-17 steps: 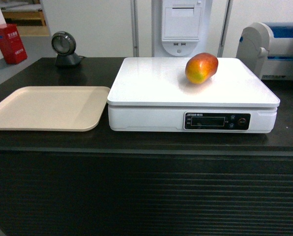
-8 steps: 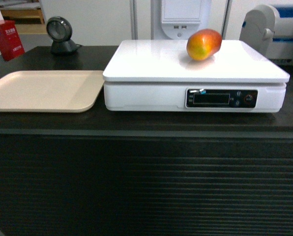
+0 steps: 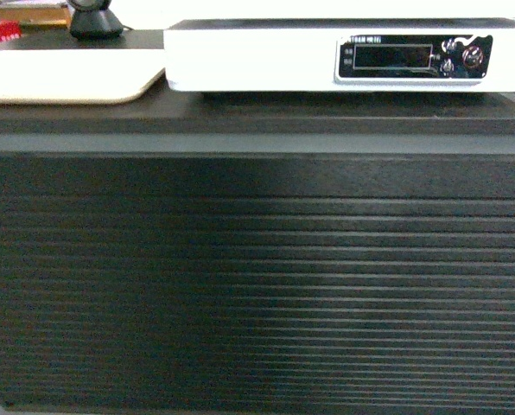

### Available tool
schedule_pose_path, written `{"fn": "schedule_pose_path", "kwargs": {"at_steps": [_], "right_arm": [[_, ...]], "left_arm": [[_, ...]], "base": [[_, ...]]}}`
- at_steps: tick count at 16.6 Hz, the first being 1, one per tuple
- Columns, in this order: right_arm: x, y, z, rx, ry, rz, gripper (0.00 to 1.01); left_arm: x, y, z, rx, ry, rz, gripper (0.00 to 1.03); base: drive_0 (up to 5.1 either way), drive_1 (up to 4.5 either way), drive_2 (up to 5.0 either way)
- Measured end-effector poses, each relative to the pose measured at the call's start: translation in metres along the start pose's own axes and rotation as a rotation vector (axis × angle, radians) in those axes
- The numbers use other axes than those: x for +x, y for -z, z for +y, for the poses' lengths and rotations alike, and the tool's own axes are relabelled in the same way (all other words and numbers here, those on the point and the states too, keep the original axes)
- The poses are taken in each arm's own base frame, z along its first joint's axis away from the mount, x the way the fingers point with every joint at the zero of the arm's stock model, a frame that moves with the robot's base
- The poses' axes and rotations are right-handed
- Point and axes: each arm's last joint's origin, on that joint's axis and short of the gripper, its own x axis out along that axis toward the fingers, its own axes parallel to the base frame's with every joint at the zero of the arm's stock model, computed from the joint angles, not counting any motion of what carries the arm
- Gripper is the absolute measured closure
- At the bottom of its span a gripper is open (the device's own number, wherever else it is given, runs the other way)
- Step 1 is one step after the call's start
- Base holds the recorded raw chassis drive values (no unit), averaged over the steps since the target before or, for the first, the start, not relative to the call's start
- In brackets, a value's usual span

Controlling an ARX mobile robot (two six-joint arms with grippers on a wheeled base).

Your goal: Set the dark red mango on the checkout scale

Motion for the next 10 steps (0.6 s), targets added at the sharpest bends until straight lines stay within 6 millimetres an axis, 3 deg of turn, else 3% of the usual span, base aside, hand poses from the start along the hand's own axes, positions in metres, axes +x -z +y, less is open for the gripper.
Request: {"fn": "schedule_pose_path", "kwargs": {"at_steps": [10], "right_arm": [[0.0,0.0,0.0,0.001,0.0,0.0,0.03]], "left_arm": [[0.0,0.0,0.0,0.0,0.0,0.0,0.05]], "base": [[0.0,0.0,0.0]]}}
